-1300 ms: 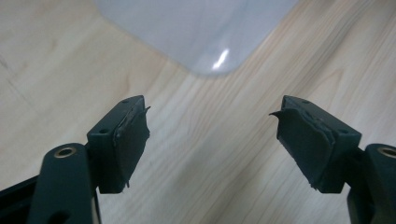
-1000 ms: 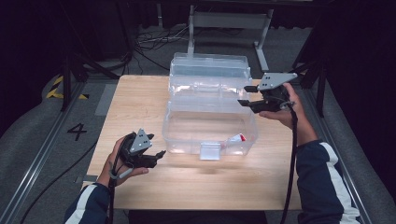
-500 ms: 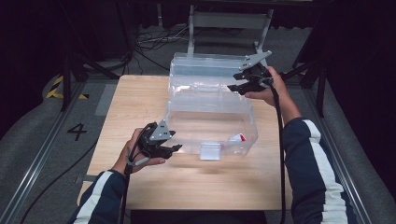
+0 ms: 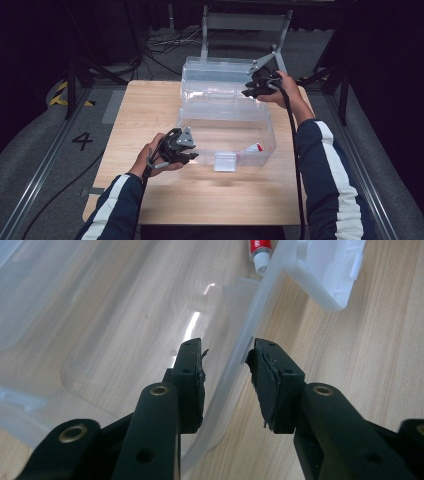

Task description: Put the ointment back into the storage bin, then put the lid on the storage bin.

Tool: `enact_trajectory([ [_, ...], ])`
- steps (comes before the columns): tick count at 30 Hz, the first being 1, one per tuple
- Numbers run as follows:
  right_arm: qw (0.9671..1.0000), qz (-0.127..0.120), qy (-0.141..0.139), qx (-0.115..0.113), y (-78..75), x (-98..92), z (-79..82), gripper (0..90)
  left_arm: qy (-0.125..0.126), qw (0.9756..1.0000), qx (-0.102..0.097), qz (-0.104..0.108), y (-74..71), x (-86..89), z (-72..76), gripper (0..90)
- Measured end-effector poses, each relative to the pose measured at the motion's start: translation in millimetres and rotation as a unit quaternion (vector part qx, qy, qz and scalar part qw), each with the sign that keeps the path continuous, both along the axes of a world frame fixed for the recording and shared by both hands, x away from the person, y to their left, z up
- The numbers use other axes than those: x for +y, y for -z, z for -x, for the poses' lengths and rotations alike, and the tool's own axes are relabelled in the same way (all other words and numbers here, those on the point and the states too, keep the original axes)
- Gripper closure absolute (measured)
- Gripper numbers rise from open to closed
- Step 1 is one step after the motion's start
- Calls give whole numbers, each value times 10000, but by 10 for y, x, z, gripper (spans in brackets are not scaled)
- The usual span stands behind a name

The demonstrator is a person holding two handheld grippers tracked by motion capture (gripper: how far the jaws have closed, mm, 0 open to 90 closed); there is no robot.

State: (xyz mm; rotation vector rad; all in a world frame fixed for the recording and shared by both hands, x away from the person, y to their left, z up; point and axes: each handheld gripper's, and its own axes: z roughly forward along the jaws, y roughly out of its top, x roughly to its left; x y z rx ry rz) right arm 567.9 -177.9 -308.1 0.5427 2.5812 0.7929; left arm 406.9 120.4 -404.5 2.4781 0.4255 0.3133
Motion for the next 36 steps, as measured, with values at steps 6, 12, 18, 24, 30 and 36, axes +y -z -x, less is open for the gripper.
enact_trajectory([
  [6, 9996, 100, -210, 155, -28, 68, -46, 727, 294, 9989, 118, -358, 54, -154, -62, 736],
  [12, 9973, 646, -348, 43, -51, 189, -30, 741, 398, 9979, 117, -500, 76, -205, -76, 734],
  [18, 9943, 961, -462, 72, -84, 272, -34, 785, 354, 9980, 173, -486, 78, -208, -79, 734],
  [24, 9926, 1069, -570, 55, -93, 303, -28, 807, 316, 9983, 194, -448, 78, -206, -83, 733],
  [30, 9905, 1172, -715, -7, -103, 315, -10, 827, 267, 9985, 251, -401, 79, -205, -88, 731],
  [36, 9879, 1353, -758, -8, -125, 350, 18, 837, 236, 9986, 274, -380, 80, -203, -87, 730],
])
